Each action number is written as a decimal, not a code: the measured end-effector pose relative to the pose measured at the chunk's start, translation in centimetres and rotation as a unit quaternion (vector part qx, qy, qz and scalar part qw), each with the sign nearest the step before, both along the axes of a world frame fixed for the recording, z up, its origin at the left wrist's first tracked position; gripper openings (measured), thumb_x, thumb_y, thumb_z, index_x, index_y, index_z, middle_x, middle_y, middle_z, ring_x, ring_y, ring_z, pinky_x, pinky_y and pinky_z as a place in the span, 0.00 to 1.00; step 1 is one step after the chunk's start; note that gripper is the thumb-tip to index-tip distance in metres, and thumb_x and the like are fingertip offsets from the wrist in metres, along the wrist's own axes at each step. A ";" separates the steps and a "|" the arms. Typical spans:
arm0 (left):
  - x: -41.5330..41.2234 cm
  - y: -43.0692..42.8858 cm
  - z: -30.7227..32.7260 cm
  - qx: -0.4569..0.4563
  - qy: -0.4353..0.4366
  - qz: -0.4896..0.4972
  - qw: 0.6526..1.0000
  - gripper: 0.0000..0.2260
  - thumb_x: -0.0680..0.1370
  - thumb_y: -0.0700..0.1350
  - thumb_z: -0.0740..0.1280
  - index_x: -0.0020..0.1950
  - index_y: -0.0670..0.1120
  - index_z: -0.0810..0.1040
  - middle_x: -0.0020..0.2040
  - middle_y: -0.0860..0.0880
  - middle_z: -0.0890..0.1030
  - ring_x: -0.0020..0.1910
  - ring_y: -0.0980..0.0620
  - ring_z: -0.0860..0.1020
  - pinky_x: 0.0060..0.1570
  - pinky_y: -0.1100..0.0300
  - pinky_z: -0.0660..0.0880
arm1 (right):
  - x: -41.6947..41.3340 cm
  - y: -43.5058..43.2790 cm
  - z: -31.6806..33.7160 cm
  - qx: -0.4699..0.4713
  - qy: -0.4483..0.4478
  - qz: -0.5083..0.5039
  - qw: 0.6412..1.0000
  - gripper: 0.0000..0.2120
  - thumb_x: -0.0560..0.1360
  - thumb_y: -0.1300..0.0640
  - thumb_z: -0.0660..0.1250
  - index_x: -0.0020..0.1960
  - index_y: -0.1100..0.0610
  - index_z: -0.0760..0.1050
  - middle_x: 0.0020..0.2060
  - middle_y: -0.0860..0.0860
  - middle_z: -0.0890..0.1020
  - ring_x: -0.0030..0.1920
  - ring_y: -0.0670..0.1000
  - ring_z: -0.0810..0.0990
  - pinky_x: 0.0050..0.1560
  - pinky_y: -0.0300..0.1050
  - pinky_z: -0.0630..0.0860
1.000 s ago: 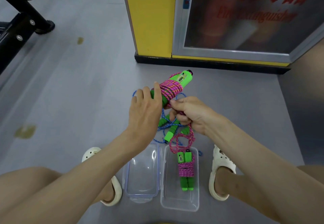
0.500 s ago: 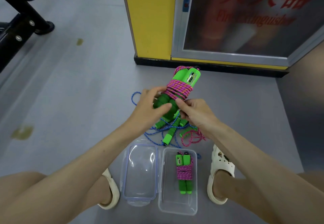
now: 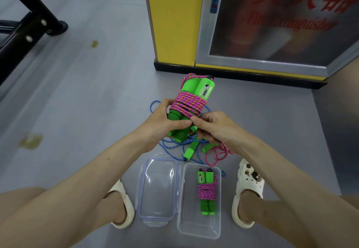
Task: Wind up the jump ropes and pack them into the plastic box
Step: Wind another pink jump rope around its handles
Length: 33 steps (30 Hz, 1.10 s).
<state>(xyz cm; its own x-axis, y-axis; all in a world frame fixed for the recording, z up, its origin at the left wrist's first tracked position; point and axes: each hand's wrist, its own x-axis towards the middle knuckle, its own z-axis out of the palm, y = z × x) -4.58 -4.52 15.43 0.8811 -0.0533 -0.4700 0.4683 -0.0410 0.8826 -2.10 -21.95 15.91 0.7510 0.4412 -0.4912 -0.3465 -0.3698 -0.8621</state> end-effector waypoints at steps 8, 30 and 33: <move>0.1 -0.1 0.2 0.248 -0.141 -0.057 0.957 0.28 0.71 0.39 0.75 0.65 0.50 0.64 0.47 0.52 0.77 0.42 0.56 0.79 0.41 0.66 0.77 | 0.3 0.0 -0.4 -0.097 0.012 -0.012 0.995 0.12 0.79 0.55 0.63 0.41 0.59 0.79 0.24 0.51 0.76 0.20 0.44 0.68 0.24 0.37 0.63; -1.3 -2.4 -2.1 0.666 -0.413 -0.076 0.617 0.20 0.69 0.36 0.56 0.57 0.38 0.77 0.40 0.42 0.77 0.33 0.43 0.76 0.29 0.56 0.71 | -0.3 1.2 -0.4 0.047 0.112 -0.117 0.986 0.26 0.66 0.36 0.67 0.21 0.52 0.63 0.16 0.49 0.61 0.19 0.46 0.54 0.24 0.39 0.50; -1.0 -2.6 -2.4 0.657 -0.396 -0.082 0.636 0.25 0.63 0.35 0.67 0.61 0.39 0.75 0.45 0.42 0.77 0.38 0.42 0.76 0.36 0.52 0.73 | -0.2 1.1 -0.8 0.068 0.102 -0.141 0.982 0.28 0.72 0.39 0.65 0.22 0.53 0.60 0.15 0.49 0.61 0.19 0.47 0.54 0.22 0.38 0.53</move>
